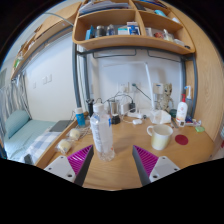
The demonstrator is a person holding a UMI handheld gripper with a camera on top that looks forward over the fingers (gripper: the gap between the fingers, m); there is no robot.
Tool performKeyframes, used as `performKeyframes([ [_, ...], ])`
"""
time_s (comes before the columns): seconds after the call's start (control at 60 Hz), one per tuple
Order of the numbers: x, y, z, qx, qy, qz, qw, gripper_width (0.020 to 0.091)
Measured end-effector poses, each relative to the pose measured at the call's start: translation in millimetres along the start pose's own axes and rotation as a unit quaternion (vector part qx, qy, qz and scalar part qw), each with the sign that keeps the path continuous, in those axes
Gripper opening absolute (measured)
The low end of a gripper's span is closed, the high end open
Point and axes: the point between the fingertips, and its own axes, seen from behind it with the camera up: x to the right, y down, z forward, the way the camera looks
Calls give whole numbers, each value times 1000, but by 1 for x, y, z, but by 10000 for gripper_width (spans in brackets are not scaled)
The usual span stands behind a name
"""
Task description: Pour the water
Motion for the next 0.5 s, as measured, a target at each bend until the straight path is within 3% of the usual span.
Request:
performKeyframes([
  [0.35, 44, -38, 99, 35, 21, -5, 999, 799],
  [0.417, 59, -45, 114, 46, 28, 1, 999, 779],
  [0.5, 75, -49, 130, 58, 35, 2, 998, 696],
])
